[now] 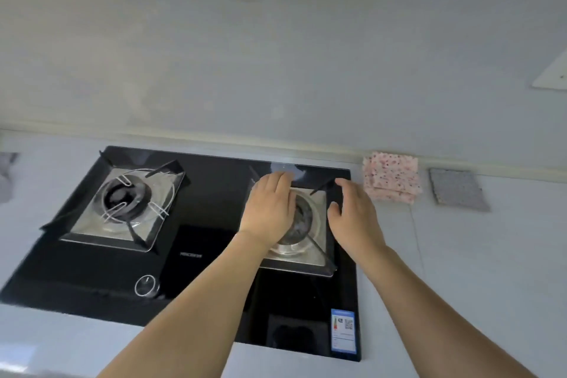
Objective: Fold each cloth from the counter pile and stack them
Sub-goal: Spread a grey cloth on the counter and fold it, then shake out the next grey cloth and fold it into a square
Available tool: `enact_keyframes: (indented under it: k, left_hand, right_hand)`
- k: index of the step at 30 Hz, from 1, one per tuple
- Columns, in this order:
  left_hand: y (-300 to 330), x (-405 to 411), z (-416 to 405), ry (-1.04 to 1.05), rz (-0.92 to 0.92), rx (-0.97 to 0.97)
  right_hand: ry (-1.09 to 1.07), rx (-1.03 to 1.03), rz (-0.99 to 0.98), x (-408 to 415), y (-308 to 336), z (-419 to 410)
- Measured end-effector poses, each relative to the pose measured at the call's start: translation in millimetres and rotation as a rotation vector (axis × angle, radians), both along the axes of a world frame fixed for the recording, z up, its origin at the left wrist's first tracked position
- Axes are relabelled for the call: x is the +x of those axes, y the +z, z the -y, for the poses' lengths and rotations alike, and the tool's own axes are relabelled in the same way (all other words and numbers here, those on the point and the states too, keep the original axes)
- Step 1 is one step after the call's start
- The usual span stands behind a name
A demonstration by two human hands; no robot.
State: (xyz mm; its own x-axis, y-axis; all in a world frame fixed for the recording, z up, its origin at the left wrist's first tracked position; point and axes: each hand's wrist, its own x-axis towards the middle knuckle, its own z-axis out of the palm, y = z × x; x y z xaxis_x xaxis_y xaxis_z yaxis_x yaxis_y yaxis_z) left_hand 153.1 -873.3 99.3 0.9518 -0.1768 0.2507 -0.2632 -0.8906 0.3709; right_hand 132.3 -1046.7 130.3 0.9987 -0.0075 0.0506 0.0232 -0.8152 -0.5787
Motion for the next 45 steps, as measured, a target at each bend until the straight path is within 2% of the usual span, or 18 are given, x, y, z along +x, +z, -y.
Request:
enact_keyframes:
  k: [8, 17, 25, 31, 37, 42, 45]
  left_hand:
    - [11.4, -28.9, -209.3, 0.111, -0.025, -0.016]
    - [19.5, -62.6, -363.4, 0.267, -0.065, 0.006]
    - [6.6, -78.4, -521.2, 0.387, -0.12, -0.026]
    - [3.2, -88.6, -650.1, 0.422, -0.212, -0.047]
    - [-8.3, -92.3, -748.1, 0.495, -0.31, -0.034]
    - [-41.7, -64.9, -812.1, 0.398, -0.416, -0.028]
    - [-76.4, -42.5, -844.9, 0.285, -0.4, 0.04]
  right_hand:
    - [0.109, -0.011, -0.063, -12.3, 22.6, -206.9]
    - [0.342, 0.044, -0.085, -0.8, 22.8, -350.8]
    - [0.417, 0.012, -0.084, 1.0, 16.8, -519.7]
    - [0.502, 0.019, -0.14, -10.2, 6.8, -640.4]
    - [0.633, -0.013, -0.181, 12.5, -10.2, -714.6]
    - [0.621, -0.051, -0.162, 45.6, -57.6, -771.8]
    - [0.613, -0.082, -0.146, 57.1, -101.1, -800.7]
